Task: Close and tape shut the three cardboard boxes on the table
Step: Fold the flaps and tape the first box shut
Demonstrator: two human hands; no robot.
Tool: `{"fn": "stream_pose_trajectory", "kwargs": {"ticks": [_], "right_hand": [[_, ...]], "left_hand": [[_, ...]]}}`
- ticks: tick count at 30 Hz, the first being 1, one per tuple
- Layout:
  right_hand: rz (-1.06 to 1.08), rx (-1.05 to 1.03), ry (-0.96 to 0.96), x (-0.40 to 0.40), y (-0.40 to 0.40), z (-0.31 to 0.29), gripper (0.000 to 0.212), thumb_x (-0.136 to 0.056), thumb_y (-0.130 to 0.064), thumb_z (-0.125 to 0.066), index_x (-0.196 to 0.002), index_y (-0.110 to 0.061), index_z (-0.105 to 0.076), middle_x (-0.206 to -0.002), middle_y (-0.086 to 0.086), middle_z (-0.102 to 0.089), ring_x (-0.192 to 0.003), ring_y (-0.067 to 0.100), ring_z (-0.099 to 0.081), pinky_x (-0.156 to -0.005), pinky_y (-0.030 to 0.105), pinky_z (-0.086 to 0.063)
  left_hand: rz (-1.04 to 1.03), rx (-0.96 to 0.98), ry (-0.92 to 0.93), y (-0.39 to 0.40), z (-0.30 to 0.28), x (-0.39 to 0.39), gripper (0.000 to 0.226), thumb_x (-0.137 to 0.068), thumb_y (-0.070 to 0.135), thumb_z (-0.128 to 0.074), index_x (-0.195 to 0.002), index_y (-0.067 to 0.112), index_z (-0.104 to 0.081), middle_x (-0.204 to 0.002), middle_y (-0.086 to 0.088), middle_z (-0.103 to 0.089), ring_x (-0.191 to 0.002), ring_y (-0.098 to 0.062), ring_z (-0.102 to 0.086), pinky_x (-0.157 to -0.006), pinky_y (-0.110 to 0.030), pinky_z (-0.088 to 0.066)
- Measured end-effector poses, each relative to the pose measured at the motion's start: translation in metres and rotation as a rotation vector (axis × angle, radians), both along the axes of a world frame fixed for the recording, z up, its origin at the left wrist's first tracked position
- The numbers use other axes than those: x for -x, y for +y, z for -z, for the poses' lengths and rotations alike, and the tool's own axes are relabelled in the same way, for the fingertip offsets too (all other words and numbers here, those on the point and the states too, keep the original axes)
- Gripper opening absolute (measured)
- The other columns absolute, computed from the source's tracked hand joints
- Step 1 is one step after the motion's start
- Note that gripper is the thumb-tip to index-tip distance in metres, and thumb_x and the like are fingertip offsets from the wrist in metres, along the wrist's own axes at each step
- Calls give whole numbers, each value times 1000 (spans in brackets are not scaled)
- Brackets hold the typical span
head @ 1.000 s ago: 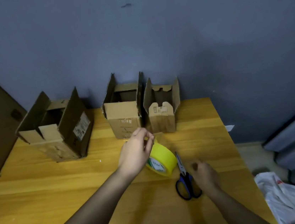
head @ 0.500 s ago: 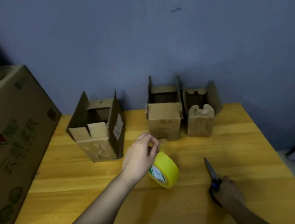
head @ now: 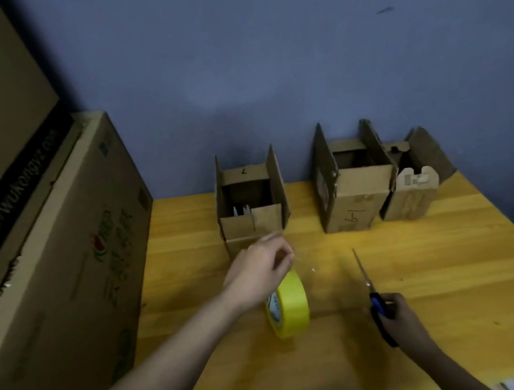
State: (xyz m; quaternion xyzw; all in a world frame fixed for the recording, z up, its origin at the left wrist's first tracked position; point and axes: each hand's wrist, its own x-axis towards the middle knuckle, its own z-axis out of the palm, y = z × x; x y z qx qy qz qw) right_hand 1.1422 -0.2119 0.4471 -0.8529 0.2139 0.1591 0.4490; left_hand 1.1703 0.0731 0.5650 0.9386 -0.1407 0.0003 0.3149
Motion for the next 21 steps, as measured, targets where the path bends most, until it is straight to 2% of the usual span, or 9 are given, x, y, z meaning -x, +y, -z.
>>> {"fn": "stream_pose_trajectory", "kwargs": {"ticks": [4,7,10,13,17,21], "right_hand": [[-422,34,-1,13,28,-38,44,-78,-41,-75,-108,-29,-46,-96,-12,-64,-84,1,-63,-74,25,-50],[-620,104,-25,16,38,-58,55,-72,-54,-75,-111,-35,-42,-97,-11,-64,-84,0,-64,-72,19,-50],[-740,176,-67,13,44,-67,68,-65,-72,-66,-117,-36,-39,-103,-17,-59,-87,-1,-60,-70,15,-46],[-818,260,-99,7,48,-70,67,-72,-68,-67,-122,-36,-36,-111,-21,-50,-96,-1,-54,-73,15,-44],[-867,338,-119,3,54,-73,70,-72,-69,-65,-126,-35,-37,-113,-20,-49,-96,0,-51,-70,14,-40],[-907,429,-156,-3,62,-74,69,-72,-69,-65,-126,-35,-37,-122,-15,-51,-98,5,-53,-70,18,-37]], "left_hand": [[20,-19,41,20,-2,5,11,-94,32,-54,-97,26,-62,-107,10,-59,-98,-9,-59,-87,-35,-50],[17,-27,73,30,0,8,13,-94,30,-54,-98,22,-64,-104,10,-57,-95,-9,-58,-86,-34,-49],[21,-19,93,35,4,11,11,-94,29,-55,-99,23,-63,-100,11,-56,-93,-7,-57,-86,-34,-49],[7,-4,134,36,5,13,11,-94,29,-55,-101,25,-63,-98,11,-62,-91,-5,-59,-83,-35,-52],[8,24,158,37,9,13,10,-93,29,-57,-99,24,-64,-96,8,-69,-90,-7,-64,-80,-37,-54],[20,18,167,34,9,14,8,-94,30,-56,-96,27,-64,-96,13,-70,-90,-2,-64,-80,-34,-55]]}}
